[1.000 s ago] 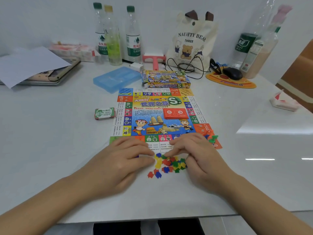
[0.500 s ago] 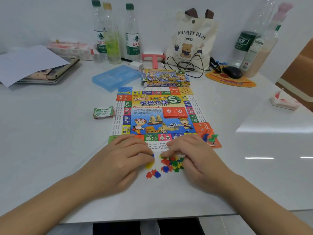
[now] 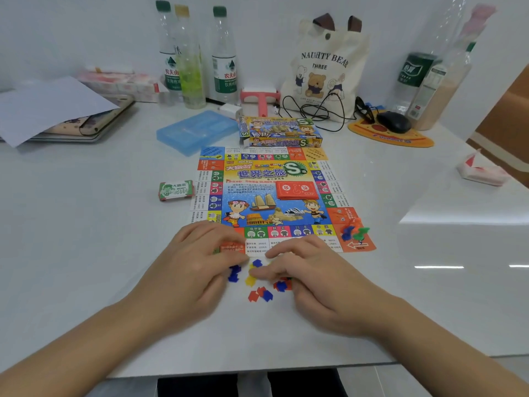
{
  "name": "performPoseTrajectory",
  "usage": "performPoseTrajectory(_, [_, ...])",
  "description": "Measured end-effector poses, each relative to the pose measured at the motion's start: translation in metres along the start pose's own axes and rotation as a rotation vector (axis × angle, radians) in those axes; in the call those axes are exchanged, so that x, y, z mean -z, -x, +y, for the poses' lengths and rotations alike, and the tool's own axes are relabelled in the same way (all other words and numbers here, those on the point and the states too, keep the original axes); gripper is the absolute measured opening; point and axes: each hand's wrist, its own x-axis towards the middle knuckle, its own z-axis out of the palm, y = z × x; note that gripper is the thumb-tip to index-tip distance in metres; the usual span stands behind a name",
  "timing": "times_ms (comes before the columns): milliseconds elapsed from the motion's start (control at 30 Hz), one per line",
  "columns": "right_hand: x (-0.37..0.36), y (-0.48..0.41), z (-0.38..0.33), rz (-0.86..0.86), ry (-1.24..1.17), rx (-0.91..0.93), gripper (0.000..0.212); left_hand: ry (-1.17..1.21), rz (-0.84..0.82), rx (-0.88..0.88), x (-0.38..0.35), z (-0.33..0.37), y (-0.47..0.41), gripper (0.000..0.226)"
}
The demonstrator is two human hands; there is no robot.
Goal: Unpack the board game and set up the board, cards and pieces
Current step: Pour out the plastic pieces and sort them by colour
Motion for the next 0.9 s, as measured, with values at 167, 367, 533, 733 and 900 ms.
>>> performPoseTrajectory(167, [0.001, -0.001, -0.001, 0.019, -0.003, -0.009, 0.046, -0.017, 0.014, -0.048, -0.002, -0.004, 0.002, 0.029])
performPoseTrajectory(367, [0.002, -0.001, -0.001, 0.021, 0.020, 0.003, 0.044, 0.002, 0.021, -0.138, 0.001, -0.002, 0.002, 0.040])
performPoseTrajectory(533, [0.003, 0.001, 0.000, 0.037, 0.035, 0.008, 0.043, -0.006, -0.006, -0.060, 0.000, 0.000, -0.003, 0.042])
performPoseTrajectory(733, [0.003, 0.002, 0.002, 0.046, 0.047, -0.007, 0.042, -0.088, -0.140, -0.067, -0.003, -0.003, -0.006, 0.050])
performPoseTrajectory(900, [0.002, 0.004, 0.008, 0.074, 0.019, -0.062, 0.040, -0.083, -0.103, -0.141, 0.008, -0.007, 0.007, 0.038])
